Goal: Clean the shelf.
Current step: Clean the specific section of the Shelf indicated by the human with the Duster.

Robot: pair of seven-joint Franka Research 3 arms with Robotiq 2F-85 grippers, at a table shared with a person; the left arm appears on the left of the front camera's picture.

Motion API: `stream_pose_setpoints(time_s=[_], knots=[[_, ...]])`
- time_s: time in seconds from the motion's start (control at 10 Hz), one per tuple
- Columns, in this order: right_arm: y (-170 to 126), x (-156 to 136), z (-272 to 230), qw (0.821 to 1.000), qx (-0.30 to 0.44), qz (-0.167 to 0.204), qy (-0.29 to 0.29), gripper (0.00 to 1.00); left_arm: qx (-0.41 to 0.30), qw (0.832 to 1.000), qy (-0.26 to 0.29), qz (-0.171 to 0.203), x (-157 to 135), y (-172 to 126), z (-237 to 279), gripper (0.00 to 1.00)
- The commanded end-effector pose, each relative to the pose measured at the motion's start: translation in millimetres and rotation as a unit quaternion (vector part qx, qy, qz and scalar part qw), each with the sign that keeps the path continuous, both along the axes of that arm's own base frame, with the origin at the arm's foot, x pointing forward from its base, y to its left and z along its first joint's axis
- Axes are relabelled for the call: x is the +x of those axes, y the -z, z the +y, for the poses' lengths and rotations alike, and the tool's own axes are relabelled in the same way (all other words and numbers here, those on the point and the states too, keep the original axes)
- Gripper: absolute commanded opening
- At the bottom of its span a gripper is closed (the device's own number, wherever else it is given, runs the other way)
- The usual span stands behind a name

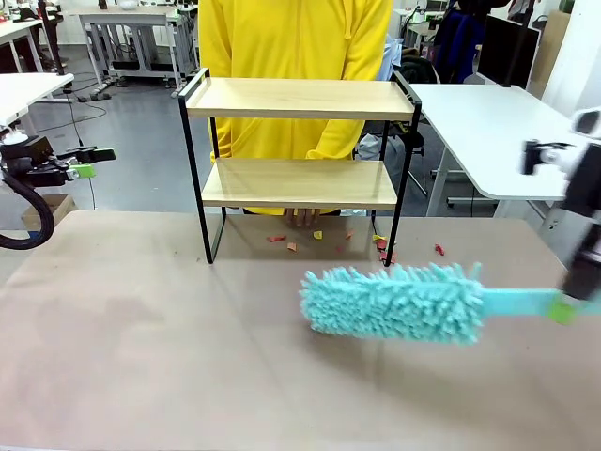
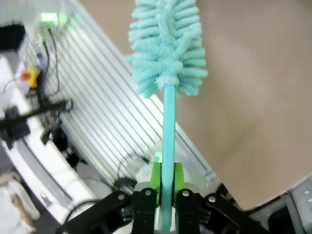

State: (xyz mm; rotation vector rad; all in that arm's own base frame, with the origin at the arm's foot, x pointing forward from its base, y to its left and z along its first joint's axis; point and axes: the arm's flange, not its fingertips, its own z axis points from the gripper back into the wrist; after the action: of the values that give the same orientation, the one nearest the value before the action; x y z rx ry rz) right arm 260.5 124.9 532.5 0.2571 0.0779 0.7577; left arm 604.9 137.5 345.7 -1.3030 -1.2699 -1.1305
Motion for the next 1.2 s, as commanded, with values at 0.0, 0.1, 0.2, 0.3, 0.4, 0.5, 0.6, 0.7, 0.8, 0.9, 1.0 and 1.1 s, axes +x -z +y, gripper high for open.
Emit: stream_pose_setpoints(time_s=[0.0, 0.1, 0.2, 0.3, 0.4, 0.5, 0.6, 0.7, 0.8, 0.9, 1.0, 1.1], knots=[[-4, 31, 59, 0.996, 0.006, -0.015, 0.085, 0.13, -0.001, 1.0, -0.001, -0.005, -2, -2, -1, 1.0], [-1, 44, 87, 0.992, 0.009, -0.018, 0.127, 0.13, -0.001, 1.0, -0.001, -0.005, -2, -2, -1, 1.0], [3, 57, 115, 0.984, 0.017, -0.022, 0.176, 0.13, -0.001, 1.0, -0.001, -0.005, -2, -2, -1, 1.0], [6, 64, 131, 0.981, 0.023, -0.028, 0.189, 0.13, -0.001, 1.0, -0.001, -0.005, -2, -2, -1, 1.0], [7, 68, 137, 0.977, 0.049, -0.023, 0.207, 0.13, -0.001, 1.0, -0.001, -0.005, -2, -2, -1, 1.0], [2, 60, 125, 0.978, 0.093, -0.002, 0.188, 0.13, -0.001, 1.0, -0.001, -0.005, -2, -2, -1, 1.0], [12, 63, 133, 0.983, 0.027, -0.021, 0.182, 0.13, -0.001, 1.0, -0.001, -0.005, -2, -2, -1, 1.0], [12, 63, 133, 0.983, 0.027, -0.021, 0.182, 0.13, -0.001, 1.0, -0.001, -0.005, -2, -2, -1, 1.0], [12, 63, 133, 0.983, 0.027, -0.021, 0.182, 0.13, -0.001, 1.0, -0.001, -0.005, -2, -2, -1, 1.0], [12, 63, 133, 0.983, 0.027, -0.021, 0.182, 0.13, -0.001, 1.0, -0.001, -0.005, -2, -2, -1, 1.0], [13, 65, 135, 0.982, 0.035, -0.013, 0.187, 0.13, -0.001, 1.0, -0.001, -0.005, -2, -2, -1, 1.0], [17, 85, 173, 0.98, 0.022, -0.019, 0.197, 0.13, -0.001, 1.0, -0.001, -0.005, -2, -2, -1, 1.0]])
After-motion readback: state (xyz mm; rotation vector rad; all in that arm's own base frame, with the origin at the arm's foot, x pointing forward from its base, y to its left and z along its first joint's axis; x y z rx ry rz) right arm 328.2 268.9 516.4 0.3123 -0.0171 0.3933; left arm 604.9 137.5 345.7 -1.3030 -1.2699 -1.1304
